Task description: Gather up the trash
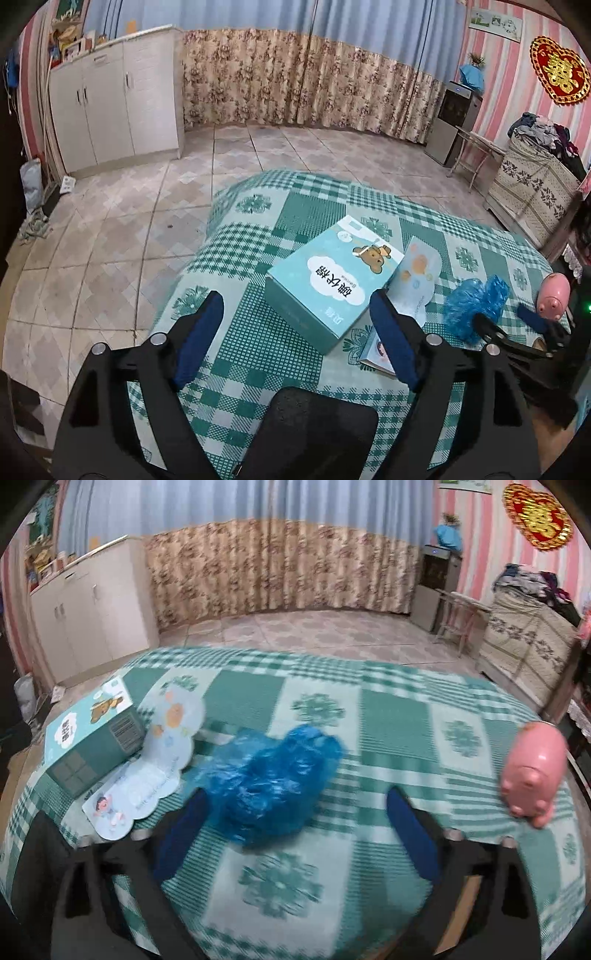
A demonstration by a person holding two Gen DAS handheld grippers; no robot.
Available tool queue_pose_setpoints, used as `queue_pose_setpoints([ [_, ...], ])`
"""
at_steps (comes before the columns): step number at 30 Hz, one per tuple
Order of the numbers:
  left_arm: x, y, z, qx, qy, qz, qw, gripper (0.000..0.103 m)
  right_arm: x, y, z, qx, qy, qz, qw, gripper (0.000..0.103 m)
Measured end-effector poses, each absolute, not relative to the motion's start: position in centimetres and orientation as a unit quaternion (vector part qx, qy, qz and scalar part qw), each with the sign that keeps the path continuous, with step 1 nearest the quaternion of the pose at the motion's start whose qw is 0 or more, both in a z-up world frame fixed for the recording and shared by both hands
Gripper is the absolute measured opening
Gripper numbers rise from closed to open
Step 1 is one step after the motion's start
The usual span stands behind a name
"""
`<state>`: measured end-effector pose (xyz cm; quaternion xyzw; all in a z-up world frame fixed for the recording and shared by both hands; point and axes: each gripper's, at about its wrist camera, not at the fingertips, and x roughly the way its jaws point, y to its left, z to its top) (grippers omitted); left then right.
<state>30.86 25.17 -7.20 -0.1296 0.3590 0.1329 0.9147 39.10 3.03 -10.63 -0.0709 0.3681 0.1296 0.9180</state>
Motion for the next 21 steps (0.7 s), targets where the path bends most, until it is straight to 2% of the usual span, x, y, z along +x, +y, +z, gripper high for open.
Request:
queue_pose_setpoints([
  [1,31.0,25.2,-7.4,-0.132,0.362,0.130,0.914,0.079,39.4,3.6,-11.1,-0.072,0.379,0.148,0.911,0.055],
  [2,31.1,25.1,-7.5,-0.134,0.365,0.125,0.913,0.080,39.6,3.8,-11.4,-0.068,0.387,0.165,0.904,0.042],
  [3,31.2,25.0,-7.6,-0.135,0.366,0.123,0.913,0.082,39.6,3.9,-11.5,-0.065,0.390,0.178,0.901,0.036],
  [5,31.3,24.4,-7.8,-0.128,0.368,0.118,0.913,0.086,39.3,3.7,-11.3,-0.066,0.380,0.188,0.903,0.032],
  [9,31.8,22.2,-8.1,-0.108,0.376,0.084,0.917,0.091,37.1,0.8,-9.7,-0.059,0.347,0.172,0.920,0.032],
  [21,33.8,17.8,-11.5,-0.023,0.433,0.047,0.900,0.091,28.3,-12.0,-8.6,-0.020,0.346,0.099,0.933,0.032],
])
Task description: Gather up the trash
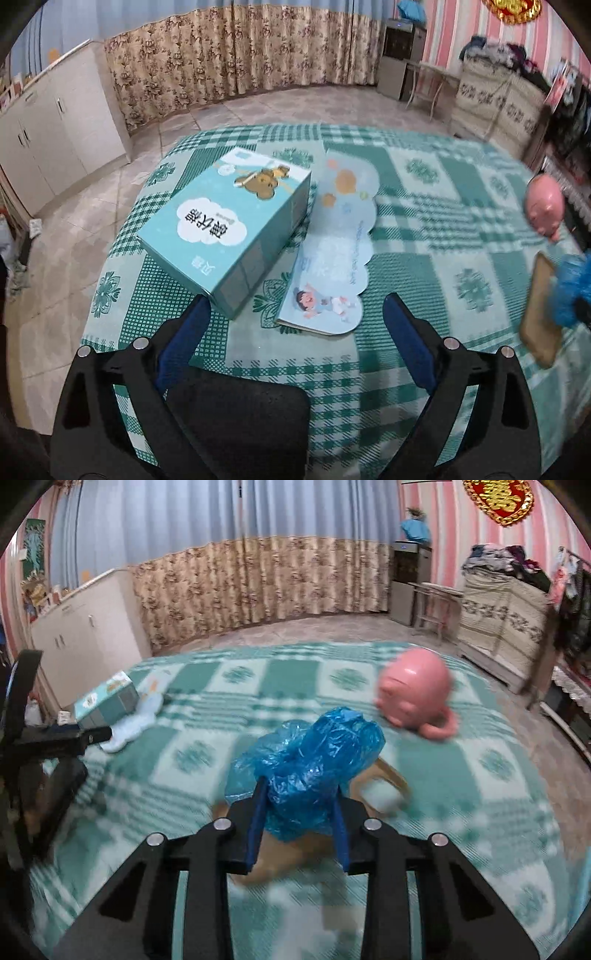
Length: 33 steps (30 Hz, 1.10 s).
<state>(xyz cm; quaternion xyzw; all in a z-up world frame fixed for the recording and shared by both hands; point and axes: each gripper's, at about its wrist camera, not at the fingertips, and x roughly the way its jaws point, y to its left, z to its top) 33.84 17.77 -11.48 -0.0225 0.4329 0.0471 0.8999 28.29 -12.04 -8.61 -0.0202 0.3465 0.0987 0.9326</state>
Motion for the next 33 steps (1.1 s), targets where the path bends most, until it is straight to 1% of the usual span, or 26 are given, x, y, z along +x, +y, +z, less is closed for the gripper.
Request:
queue_pose_setpoints([
  [4,33.4,16.5,-11.3,0.007,0.429,0.041,0.902,0.091,26.3,-14.5,-9.2,-0.031,0.350,0.073,0.933,0.033],
  [9,32.7,14.5,-11.1,0.024,0.431,-0.003,0.902,0.089,24.9,-17.7,-10.0,-0.003,0.354,0.044,0.934,0.033],
  [13,33.1,14.7,-11.8,0.032,0.441,0.018,0.897,0.089,25.0,-19.0,-10.6,0.022,0.349,0.039,0.936,0.034],
  [14,33.4,14.9,-12.1,0.026,0.448,0.018,0.894,0.086,25.1,-19.0,-10.7,0.025,0.347,0.041,0.937,0.034],
  [15,33.7,15.0,-12.3,0.021,0.454,0.017,0.891,0.079,25.1,-19.0,-10.8,0.026,0.347,0.043,0.937,0.034],
  [17,34.4,15.3,-12.8,0.008,0.467,0.012,0.884,0.073,25.4,-18.9,-11.1,0.029,0.347,0.049,0.936,0.034],
  [26,36.3,14.4,-13.2,0.019,0.463,0.025,0.886,0.073,25.6,-19.3,-11.3,0.050,0.345,0.058,0.935,0.034],
  [28,36.6,14.5,-13.1,0.012,0.464,0.018,0.885,0.067,25.4,-19.3,-11.2,0.050,0.344,0.059,0.936,0.034],
  [30,36.6,14.7,-13.1,0.008,0.462,0.015,0.887,0.051,25.3,-19.1,-11.1,0.043,0.341,0.055,0.938,0.034],
  [33,36.3,14.5,-13.0,0.014,0.458,0.018,0.889,0.051,24.8,-19.3,-10.7,0.045,0.335,0.044,0.940,0.034],
])
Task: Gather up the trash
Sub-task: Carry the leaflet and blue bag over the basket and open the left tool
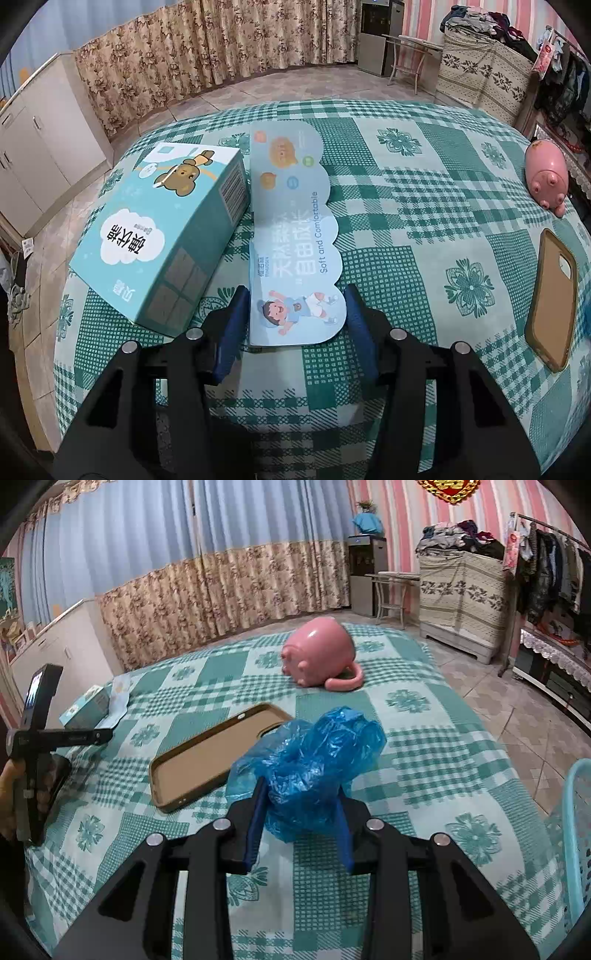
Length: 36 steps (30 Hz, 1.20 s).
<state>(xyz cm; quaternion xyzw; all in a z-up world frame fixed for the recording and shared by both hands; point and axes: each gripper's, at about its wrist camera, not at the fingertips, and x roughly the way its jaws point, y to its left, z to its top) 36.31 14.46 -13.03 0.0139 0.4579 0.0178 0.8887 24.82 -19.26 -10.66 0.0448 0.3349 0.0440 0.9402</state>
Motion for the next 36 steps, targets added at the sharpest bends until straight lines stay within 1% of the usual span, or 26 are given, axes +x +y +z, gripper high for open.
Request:
queue_pose_setpoints([
  [5,35.1,12.9,-12.2,0.037,0.439,0.029,0.897,0.051,23.1,-20.6,-9.0,0.042,0.320,0.020,0.946,0.034],
  [11,32.2,7.1,-9.0,0.082,0.395,0.011,0.915,0.051,19.7,-26.2,-6.5,0.075,0.296,-0.023,0.952,0.034],
  [14,30.6,2.1,-7.0,0.109,0.370,-0.024,0.922,0.051,17.8,-29.7,-5.1,0.077,0.280,-0.058,0.955,0.034],
  [18,28.8,-4.4,-5.2,0.111,0.354,-0.088,0.924,0.051,15.4,-34.4,-3.8,0.070,0.266,-0.109,0.955,0.034],
  [22,27.0,-11.5,-4.3,0.126,0.336,-0.140,0.923,0.051,12.6,-39.1,-2.8,0.074,0.254,-0.155,0.952,0.034],
  [27,24.4,-20.5,-4.3,0.139,0.323,-0.211,0.912,0.051,9.2,-44.0,-2.7,0.088,0.251,-0.205,0.942,0.034],
  [32,21.5,-27.5,-5.0,0.142,0.322,-0.274,0.895,0.051,6.4,-47.2,-3.3,0.105,0.250,-0.235,0.933,0.034],
  [36,19.2,-31.5,-6.2,0.160,0.322,-0.314,0.879,0.051,4.9,-49.0,-3.9,0.117,0.247,-0.249,0.929,0.034],
])
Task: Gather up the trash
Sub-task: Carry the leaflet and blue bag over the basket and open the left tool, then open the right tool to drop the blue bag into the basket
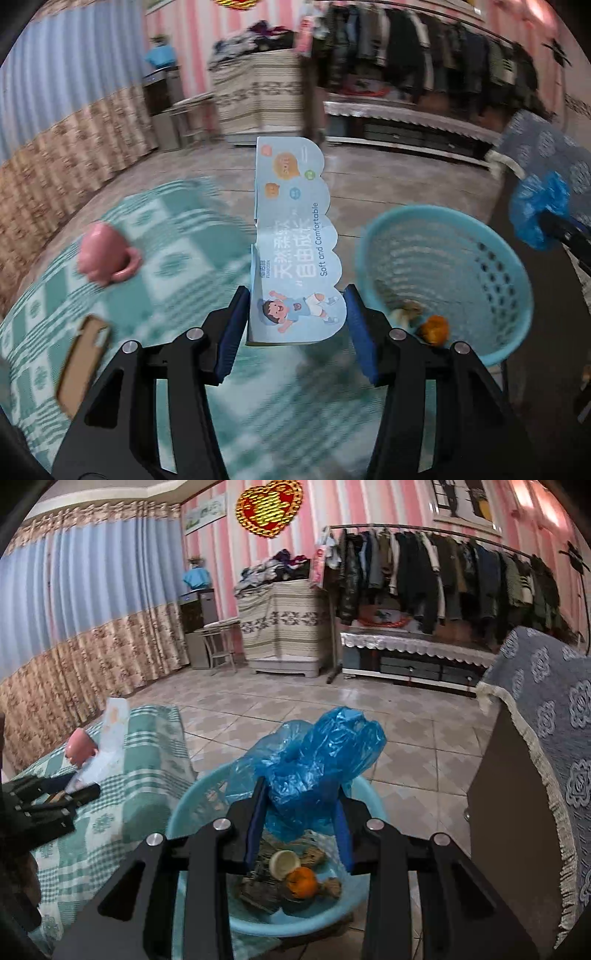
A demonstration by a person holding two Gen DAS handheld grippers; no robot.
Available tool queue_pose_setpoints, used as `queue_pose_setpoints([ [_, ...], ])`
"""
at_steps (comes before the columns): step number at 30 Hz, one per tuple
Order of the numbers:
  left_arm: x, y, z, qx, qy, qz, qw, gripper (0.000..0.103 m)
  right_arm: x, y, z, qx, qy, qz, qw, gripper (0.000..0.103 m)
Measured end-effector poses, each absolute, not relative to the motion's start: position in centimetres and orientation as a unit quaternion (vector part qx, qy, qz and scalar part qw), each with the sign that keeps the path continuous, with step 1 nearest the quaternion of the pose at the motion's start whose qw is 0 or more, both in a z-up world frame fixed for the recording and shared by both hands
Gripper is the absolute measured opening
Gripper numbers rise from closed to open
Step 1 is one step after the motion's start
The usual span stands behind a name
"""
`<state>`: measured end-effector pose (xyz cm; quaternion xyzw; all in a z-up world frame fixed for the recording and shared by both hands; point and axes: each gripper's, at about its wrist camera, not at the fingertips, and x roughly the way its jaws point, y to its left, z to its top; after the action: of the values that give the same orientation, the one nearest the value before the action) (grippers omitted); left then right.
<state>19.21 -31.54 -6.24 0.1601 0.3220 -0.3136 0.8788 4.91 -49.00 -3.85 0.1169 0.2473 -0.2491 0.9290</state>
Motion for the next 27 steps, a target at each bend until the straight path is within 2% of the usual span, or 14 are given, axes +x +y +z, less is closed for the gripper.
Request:
queue_pose_setpoints([
  [9,16.2,-39.1,-8.7,0.214,0.313,-0.361,0.852,0.051,4.1,-51.8,-5.5,0.130,0.258,-0.266,0.920,0.034],
  [15,16.5,-41.2,-8.5,0.212,0.308,-0.380,0.846,0.052,3.7,-53.0,-5.7,0.134,0.262,-0.276,0.915,0.034],
  [16,16.4,-41.4,-8.3,0.212,0.306,-0.383,0.845,0.053,3.6,-53.2,-5.8,0.135,0.263,-0.277,0.914,0.034],
  [18,16.3,-41.7,-8.1,0.211,0.300,-0.386,0.846,0.068,3.6,-53.5,-5.8,0.137,0.263,-0.279,0.913,0.034],
  [22,17.0,-41.5,-7.6,0.194,0.298,-0.382,0.853,0.072,3.4,-53.8,-6.1,0.140,0.265,-0.283,0.911,0.034],
  [24,17.8,-40.7,-7.1,0.175,0.297,-0.373,0.861,0.080,3.3,-53.8,-6.2,0.140,0.266,-0.283,0.911,0.034],
  [27,19.0,-39.5,-6.2,0.150,0.288,-0.348,0.879,0.086,3.7,-53.3,-6.3,0.137,0.269,-0.279,0.912,0.034],
])
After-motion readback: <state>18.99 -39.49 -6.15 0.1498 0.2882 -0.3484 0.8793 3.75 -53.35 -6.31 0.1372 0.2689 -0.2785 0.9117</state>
